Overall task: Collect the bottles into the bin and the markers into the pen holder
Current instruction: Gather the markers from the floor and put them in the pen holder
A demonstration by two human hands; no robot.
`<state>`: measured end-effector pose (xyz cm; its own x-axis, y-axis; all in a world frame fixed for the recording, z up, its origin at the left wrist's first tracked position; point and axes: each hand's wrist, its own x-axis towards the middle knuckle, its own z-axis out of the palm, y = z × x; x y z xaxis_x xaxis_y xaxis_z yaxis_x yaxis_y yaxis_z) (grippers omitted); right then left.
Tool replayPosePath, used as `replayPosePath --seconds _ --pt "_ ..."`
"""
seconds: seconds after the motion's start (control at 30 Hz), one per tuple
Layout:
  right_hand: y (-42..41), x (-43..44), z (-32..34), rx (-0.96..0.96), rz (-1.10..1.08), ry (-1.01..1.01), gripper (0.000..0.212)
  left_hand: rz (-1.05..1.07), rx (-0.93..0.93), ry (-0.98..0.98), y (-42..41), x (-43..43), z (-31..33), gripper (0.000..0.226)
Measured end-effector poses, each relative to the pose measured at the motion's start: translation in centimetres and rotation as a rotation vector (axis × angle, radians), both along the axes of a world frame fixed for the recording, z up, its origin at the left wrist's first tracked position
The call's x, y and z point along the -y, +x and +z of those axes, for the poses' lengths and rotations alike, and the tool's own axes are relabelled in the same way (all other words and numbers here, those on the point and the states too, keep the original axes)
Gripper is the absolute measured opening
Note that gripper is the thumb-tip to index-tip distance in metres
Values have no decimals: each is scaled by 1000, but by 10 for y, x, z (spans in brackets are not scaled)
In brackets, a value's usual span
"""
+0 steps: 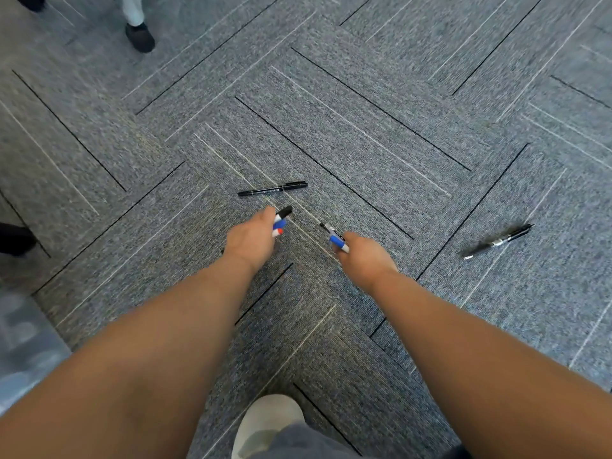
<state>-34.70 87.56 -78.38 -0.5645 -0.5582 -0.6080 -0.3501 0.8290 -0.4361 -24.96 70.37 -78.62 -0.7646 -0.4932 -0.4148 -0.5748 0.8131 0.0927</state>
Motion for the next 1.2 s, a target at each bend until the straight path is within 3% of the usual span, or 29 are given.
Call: replayPosePath --seconds 0.13,0.3,0.4,0.5,0.77,0.93,1.07,1.2 --pt "0 -3 -4 0 -22 12 20 -46 13 -94 -32 29 -2 54" --pt "-1 -11 -8 44 -72 19 41 -73 119 -50 -57 35 -11 83" --pt "-6 -18 -8 45 -102 39 41 -75 72 -53 -61 34 -18 66" --pt "-11 -24 -9 25 -91 69 28 -73 33 -70 -61 25 -22 42" --pt "-52 -66 2 -169 -128 139 17 -38 104 15 -64 -16 -19 38" --pt "-99 -128 9 -339 -200 329 19 -208 99 64 -95 -50 13 33" --pt "-116 -167 8 -347 -204 442 61 -334 47 55 -145 -78 51 31" --pt "-124 -175 4 -369 -129 394 67 -404 37 18 -193 -116 74 35"
